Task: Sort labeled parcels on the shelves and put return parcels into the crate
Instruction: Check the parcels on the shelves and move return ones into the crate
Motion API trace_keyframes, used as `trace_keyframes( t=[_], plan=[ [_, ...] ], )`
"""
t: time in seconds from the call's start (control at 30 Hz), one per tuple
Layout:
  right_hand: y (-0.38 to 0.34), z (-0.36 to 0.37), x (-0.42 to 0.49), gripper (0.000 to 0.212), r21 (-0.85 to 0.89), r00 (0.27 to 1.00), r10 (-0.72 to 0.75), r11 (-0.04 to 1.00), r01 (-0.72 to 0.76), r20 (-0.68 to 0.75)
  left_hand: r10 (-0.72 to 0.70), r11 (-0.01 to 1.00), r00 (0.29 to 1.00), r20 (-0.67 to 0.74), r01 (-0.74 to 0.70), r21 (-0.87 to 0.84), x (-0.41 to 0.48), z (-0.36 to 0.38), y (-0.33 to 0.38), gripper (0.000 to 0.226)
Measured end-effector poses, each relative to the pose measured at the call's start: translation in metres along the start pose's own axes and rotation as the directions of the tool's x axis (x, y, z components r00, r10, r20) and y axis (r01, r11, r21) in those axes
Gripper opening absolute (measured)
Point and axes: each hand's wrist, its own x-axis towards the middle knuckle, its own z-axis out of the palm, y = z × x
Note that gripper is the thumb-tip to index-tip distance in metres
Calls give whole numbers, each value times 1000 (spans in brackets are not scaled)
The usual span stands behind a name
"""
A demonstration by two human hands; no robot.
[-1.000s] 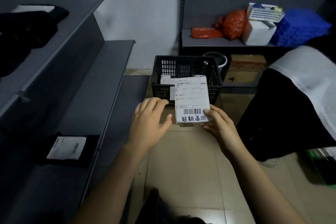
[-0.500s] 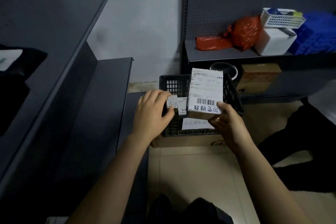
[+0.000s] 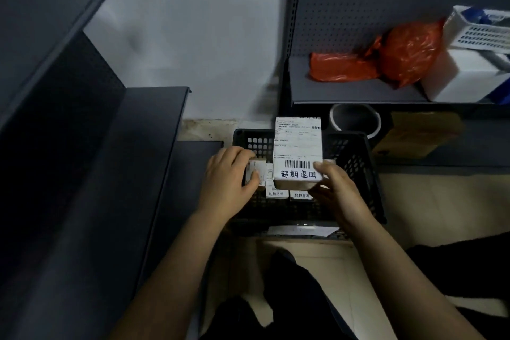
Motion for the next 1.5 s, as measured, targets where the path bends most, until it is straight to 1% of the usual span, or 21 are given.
trace_keyframes(
  t=[0.1,0.2,0.3,0.37,0.43,0.53,0.6,0.67,0.73,0.8,0.87,0.93,1.0,1.07,1.13,1.23,1.3,1.37,1.4,1.47,1.5],
  plan=[
    [8,-9,42,37,-45,998,57,997,-56,10,-60,998,998,21,60,-15,14,32,-7,29],
    [24,-13,74,36,-90,988,156,984,-155,9,-156,986,985,67,159,-40,13,67,-17,28],
    [50,-15,101,41,-133,966,260,957,-258,0,-250,962,957,145,263,-72,3,103,-31,27],
    [71,-16,118,40,-143,949,314,939,-312,-8,-311,935,926,216,338,-105,-3,129,-40,30],
    [95,-15,138,41,-134,927,376,918,-372,2,-377,889,881,286,431,-153,-7,155,-48,34],
    [129,-11,166,40,-115,891,453,886,-449,10,-488,760,756,436,613,-213,-8,195,-62,43],
    [153,-9,187,44,-144,869,494,861,-487,16,-510,661,666,544,708,-247,-8,222,-73,49],
    [178,-8,207,45,-200,842,538,829,-522,31,-498,609,624,602,746,-270,-11,249,-84,49],
    [200,-8,225,39,-269,789,611,772,-576,64,-503,604,586,635,764,-227,-17,274,-95,45],
    [218,-9,240,26,-327,693,712,685,-651,114,-512,605,532,674,781,-157,-23,293,-105,41],
    [239,-11,253,21,-383,591,789,606,-698,171,-506,618,463,727,783,-68,-29,308,-117,43],
    [257,-9,264,20,-436,543,816,569,-698,196,-483,640,373,793,768,28,-30,321,-129,48],
    [267,-4,276,16,-452,545,819,562,-693,182,-435,674,289,853,732,96,-27,331,-142,56],
    [273,0,288,16,-481,554,817,556,-678,163,-390,711,223,893,690,138,-21,336,-152,64],
    [280,6,298,26,-574,555,815,538,-617,167,-369,743,170,914,644,181,-17,340,-157,74],
    [289,13,302,49,-789,625,773,449,-419,107,-365,744,113,924,632,217,-19,347,-159,83],
    [292,18,299,64,-858,669,739,392,-333,78,-361,754,67,930,608,249,-24,352,-161,87],
    [299,18,297,73,-860,678,731,392,-328,74,-357,768,13,934,574,285,-29,357,-162,90],
    [302,17,296,74,-856,675,734,396,-333,77,-354,770,-2,935,567,292,-30,359,-161,90],
    [309,15,297,76,-856,668,738,402,-326,92,-352,771,-14,936,563,298,-30,360,-157,89],
    [309,13,297,76,-859,669,736,405,-314,103,-359,770,-8,933,562,301,-29,360,-155,88]
  ],
)
